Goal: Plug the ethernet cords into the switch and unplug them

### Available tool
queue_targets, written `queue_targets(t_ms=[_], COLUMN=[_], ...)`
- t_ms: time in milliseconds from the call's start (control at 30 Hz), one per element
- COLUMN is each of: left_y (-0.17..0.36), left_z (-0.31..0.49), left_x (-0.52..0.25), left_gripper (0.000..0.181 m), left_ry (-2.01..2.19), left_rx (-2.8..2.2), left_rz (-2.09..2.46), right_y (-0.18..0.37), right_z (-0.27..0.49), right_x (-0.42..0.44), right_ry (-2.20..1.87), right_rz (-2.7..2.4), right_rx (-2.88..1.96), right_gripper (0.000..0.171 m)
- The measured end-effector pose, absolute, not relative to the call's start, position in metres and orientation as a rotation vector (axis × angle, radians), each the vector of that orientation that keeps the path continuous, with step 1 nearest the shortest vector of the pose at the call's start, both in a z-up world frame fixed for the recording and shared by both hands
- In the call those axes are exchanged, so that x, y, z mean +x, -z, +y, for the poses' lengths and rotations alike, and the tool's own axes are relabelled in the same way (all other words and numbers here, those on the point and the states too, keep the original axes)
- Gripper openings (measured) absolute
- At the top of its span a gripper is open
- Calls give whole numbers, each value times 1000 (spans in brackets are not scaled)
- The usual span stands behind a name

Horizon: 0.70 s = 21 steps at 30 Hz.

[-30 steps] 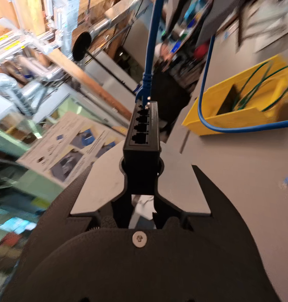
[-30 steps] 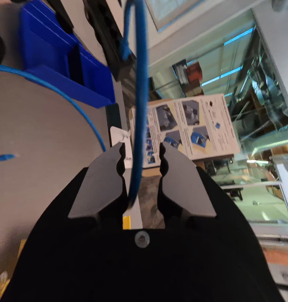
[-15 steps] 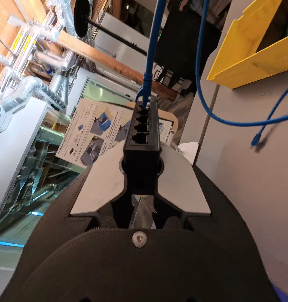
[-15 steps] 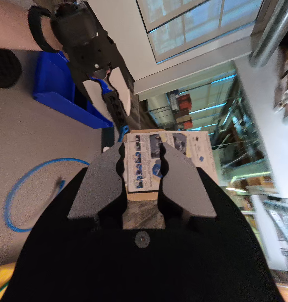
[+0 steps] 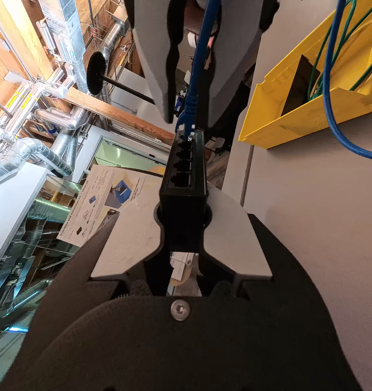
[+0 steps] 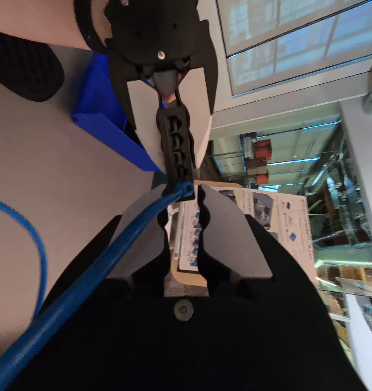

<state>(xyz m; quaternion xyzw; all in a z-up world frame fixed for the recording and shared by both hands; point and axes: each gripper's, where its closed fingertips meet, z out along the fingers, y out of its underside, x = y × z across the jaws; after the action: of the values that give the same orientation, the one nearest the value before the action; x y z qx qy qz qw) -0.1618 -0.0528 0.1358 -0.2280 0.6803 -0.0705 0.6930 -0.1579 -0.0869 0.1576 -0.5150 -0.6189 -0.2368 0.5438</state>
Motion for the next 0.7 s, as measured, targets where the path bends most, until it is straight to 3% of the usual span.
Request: queue_targets(t_ms=[100, 433, 700], left_y=[-135, -130, -126], left_z=[-53, -46, -39], left_x=[-160, -156, -141], left_gripper=[28, 29, 31], left_ry=[146, 82, 25], left_rx=[-517, -560, -638], left_rz=[1522, 1538, 1552], right_y=[-156, -147, -140], right_z=[-82, -73, -73], right_x=[-157, -147, -130], right_ry=[636, 844, 738], right_rz=[-1482, -1549, -1573], right_rx=[-1199, -1229, -1519], right_gripper=[17, 15, 15])
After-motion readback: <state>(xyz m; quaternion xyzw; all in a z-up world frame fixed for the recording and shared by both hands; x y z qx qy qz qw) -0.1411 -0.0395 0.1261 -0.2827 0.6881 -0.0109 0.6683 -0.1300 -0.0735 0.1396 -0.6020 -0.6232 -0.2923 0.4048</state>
